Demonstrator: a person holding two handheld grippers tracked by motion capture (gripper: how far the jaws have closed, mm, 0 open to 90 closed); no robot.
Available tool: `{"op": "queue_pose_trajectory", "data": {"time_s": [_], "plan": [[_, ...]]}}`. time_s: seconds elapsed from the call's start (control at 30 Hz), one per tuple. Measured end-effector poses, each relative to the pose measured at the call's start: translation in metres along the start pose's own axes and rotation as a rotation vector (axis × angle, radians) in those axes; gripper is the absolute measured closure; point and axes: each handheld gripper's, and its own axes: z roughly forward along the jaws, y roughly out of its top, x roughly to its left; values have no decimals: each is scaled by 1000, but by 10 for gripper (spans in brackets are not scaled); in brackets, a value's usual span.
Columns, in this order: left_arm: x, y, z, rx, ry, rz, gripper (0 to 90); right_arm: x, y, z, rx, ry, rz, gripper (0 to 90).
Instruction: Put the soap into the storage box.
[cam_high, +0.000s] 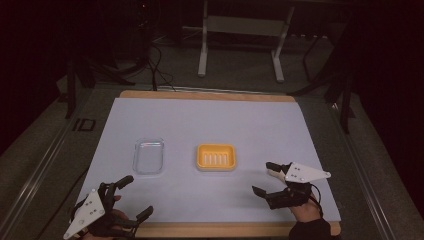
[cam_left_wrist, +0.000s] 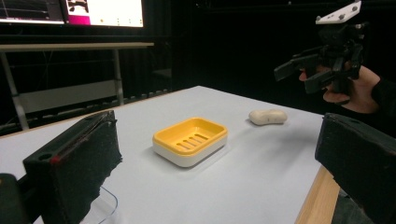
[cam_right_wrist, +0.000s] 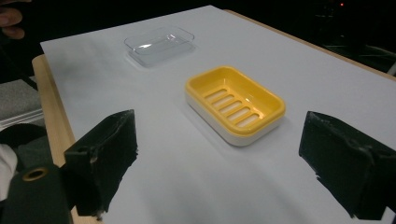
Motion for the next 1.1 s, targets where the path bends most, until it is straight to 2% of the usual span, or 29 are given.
{"op": "queue_pose_trajectory", "data": {"time_s": [0.07,0.17,0.27,0.3,0.33,0.37,0.53,0.63,0.73,0.9,0.97,1.0,1.1], "plan": [[1,0,1,3,2,-5,2,-1,-1,0,7,-8,5,111],[1,1,1,4,-1,-10,2,-5,-1,-3,-15,-14,22,110],[1,0,2,11,4,-16,1,-6,0,-6,-28,-45,25,106],[1,0,2,11,12,-17,1,-6,1,-7,-30,-70,24,102],[1,0,2,11,12,-17,1,-6,1,-7,-30,-70,24,102],[1,0,2,12,21,-22,1,-7,1,-8,-26,-84,26,101],[0,0,1,17,23,-20,1,-10,1,-6,12,-91,53,91],[-2,0,2,20,26,-1,1,-13,1,-3,49,-99,62,91],[-3,1,2,26,32,10,1,-14,0,-1,63,-81,72,91],[-3,1,1,26,30,7,1,-15,2,3,112,-43,56,95],[-3,1,1,34,25,14,1,-15,3,4,131,-28,40,120],[-4,1,2,36,25,16,1,-15,5,5,170,-11,25,120],[-5,0,2,40,22,21,1,-14,6,6,200,-8,10,116]]}}
